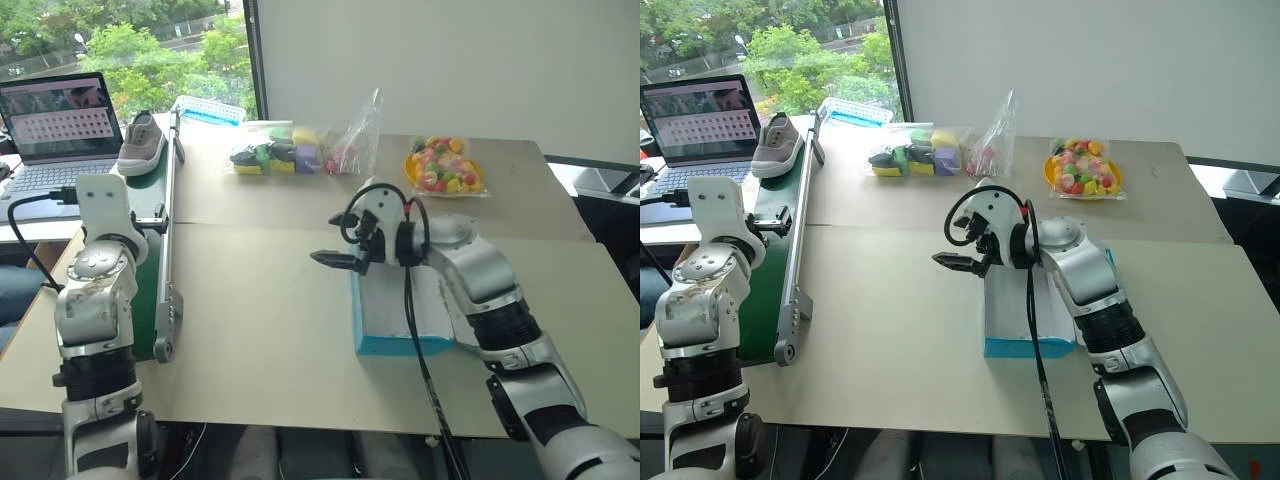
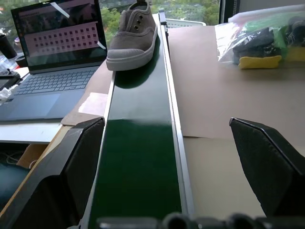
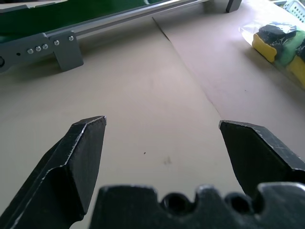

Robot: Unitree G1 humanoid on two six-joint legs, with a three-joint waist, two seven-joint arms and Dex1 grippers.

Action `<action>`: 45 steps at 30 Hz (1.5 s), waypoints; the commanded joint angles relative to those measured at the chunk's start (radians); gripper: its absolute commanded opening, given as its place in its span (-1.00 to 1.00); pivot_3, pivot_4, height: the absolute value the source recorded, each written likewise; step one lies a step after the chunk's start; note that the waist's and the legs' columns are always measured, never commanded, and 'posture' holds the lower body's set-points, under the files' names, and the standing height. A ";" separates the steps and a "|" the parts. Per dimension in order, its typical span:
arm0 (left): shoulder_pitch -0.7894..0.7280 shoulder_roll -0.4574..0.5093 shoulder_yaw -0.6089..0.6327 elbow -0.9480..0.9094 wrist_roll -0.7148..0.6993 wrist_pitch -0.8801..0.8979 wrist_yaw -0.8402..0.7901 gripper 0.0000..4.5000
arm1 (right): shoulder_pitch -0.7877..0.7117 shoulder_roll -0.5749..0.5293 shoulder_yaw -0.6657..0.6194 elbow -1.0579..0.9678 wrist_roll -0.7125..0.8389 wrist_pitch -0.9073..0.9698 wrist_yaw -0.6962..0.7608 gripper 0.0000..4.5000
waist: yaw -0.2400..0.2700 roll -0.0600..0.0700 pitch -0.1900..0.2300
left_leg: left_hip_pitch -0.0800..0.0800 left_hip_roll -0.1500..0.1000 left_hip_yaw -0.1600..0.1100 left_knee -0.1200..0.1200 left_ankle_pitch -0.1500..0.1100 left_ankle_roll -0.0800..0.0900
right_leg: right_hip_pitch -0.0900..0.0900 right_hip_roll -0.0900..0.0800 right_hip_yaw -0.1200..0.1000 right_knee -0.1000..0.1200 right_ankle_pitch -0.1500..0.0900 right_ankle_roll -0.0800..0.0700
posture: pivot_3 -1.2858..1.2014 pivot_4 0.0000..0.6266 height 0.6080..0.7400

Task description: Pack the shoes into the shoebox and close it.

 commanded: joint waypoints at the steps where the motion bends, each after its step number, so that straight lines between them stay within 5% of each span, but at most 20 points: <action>1: -0.017 0.045 0.030 0.035 -0.003 -0.054 -0.018 1.00 | -0.010 0.003 -0.006 -0.061 0.005 0.003 -0.006 0.98 | 0.000 0.000 0.000 | 0.000 0.000 0.000 0.000 0.000 0.000 | 0.000 0.000 0.000 0.000 0.000 0.000 | 0.03 -0.52 1.00; 18: -0.071 0.253 -0.038 0.342 -0.014 -0.222 -0.280 1.00 | 0.013 -0.038 0.020 -0.113 -0.002 0.035 0.017 0.98 | 0.000 0.000 0.000 | 0.000 0.000 0.001 -0.006 0.000 0.000 | -0.003 0.000 0.000 -0.002 0.000 0.000 | 0.03 -0.52 1.00; 31: -0.109 0.241 -0.031 0.464 -0.035 -0.237 -0.267 1.00 | 0.013 -0.055 0.016 -0.126 -0.008 0.052 0.004 0.98 | 0.000 0.000 0.000 | -0.003 0.000 0.001 -0.007 0.000 0.000 | -0.007 0.000 0.000 -0.002 0.000 0.000 | 0.03 -0.52 1.00; 34: -0.114 0.229 -0.022 0.488 -0.045 -0.208 -0.249 0.67 | 0.012 -0.062 0.019 -0.126 -0.012 0.052 0.002 1.00 | 0.000 0.000 0.000 | -0.003 0.000 0.001 -0.007 0.000 0.000 | -0.007 0.000 0.000 -0.002 0.000 0.000 | 0.03 -0.52 1.00; 44: -0.102 0.200 0.005 0.489 -0.106 -0.062 -0.239 -0.98 | 0.003 -0.081 0.018 -0.120 -0.029 0.048 -0.001 1.00 | 0.002 0.000 0.000 | -0.001 0.000 0.001 -0.007 0.002 -0.002 | -0.008 0.000 0.000 0.003 0.000 -0.001 | 0.03 -0.52 1.00; 45: -0.103 0.194 0.012 0.475 -0.113 -0.052 -0.234 -0.98 | 0.003 -0.082 0.017 -0.119 -0.031 0.048 -0.001 1.00 | 0.002 0.000 0.000 | 0.000 0.000 0.001 -0.007 0.002 -0.002 | -0.008 0.000 0.000 0.003 0.000 -0.001 | 0.03 -0.52 1.00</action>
